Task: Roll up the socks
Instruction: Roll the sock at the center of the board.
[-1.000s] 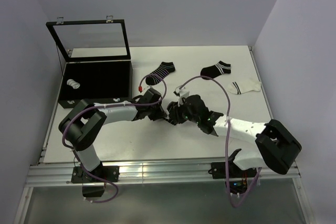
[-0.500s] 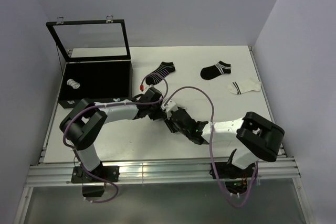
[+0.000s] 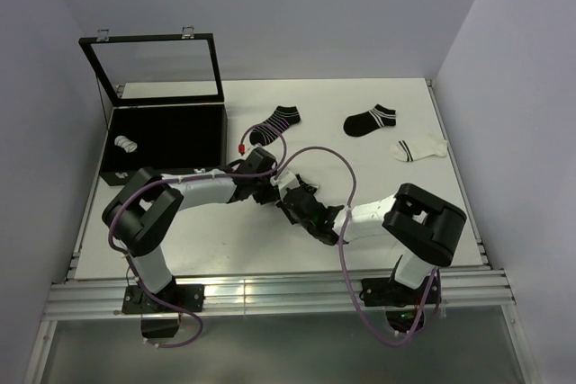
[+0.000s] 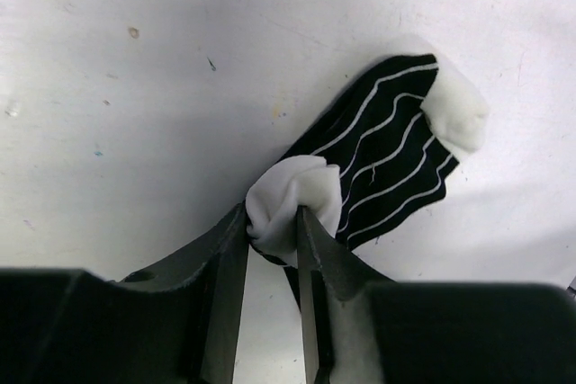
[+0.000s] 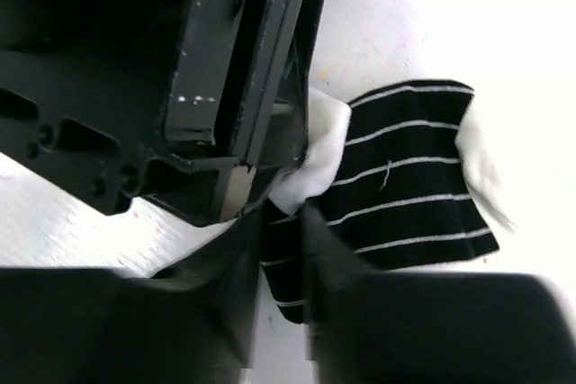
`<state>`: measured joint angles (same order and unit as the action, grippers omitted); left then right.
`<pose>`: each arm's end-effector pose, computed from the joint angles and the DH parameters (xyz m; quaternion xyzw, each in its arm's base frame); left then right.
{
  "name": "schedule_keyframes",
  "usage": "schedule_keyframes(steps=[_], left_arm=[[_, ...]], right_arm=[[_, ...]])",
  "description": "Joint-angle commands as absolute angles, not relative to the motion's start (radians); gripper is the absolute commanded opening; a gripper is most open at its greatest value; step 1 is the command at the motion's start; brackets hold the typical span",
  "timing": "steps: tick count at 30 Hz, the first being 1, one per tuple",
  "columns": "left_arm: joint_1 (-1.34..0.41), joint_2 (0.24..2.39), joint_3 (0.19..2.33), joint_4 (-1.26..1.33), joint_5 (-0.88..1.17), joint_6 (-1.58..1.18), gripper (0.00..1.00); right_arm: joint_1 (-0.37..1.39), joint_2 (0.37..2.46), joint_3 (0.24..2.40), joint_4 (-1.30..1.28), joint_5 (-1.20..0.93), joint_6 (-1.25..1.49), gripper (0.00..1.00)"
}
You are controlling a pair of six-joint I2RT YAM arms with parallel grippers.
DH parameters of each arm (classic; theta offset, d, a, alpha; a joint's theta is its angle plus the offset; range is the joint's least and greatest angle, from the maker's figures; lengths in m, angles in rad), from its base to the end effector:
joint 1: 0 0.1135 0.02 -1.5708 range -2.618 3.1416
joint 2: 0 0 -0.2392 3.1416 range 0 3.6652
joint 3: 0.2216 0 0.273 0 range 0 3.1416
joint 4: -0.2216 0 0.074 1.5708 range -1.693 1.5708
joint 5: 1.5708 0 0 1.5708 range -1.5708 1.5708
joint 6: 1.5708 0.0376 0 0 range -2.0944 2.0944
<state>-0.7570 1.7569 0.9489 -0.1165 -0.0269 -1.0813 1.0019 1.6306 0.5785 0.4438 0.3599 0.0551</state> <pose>0.2615 -0.2457 0.1084 -0.1573 0.9350 -0.2447 0.2027 0.1771 0.2524 0.0883 -0.3239 0.8140 0.0926 0.4733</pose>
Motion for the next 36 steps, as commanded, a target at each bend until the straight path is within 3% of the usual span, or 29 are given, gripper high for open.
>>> schedule_keyframes(steps=[1, 5, 10, 15, 24, 36], left_arm=[[-0.75, 1.755, 0.937, -0.187, -0.009, -1.042, 0.33], [-0.719, 1.715, 0.92, -0.186, -0.009, -1.04, 0.42], [-0.666, 1.632, 0.882, -0.175, -0.034, -1.06, 0.58], [-0.637, 1.543, 0.83, -0.164, -0.077, -1.091, 0.67], [-0.64, 1.462, 0.703, -0.031, -0.04, -1.118, 0.69], [-0.678, 1.551, 0.741, -0.009, -0.061, -1.124, 0.67]], right_arm=[[1.009, 1.684, 0.603, 0.368, 0.341, 0.11, 0.21], [1.006, 1.681, 0.6, 0.347, 0.305, 0.14, 0.01], [0.957, 1.652, 0.589, 0.336, 0.157, 0.196, 0.0], [0.849, 1.651, 0.629, 0.292, -0.157, 0.268, 0.0], [0.664, 1.772, 0.738, 0.25, -0.559, 0.411, 0.0], [0.535, 1.947, 0.75, 0.353, -0.776, 0.552, 0.0]])
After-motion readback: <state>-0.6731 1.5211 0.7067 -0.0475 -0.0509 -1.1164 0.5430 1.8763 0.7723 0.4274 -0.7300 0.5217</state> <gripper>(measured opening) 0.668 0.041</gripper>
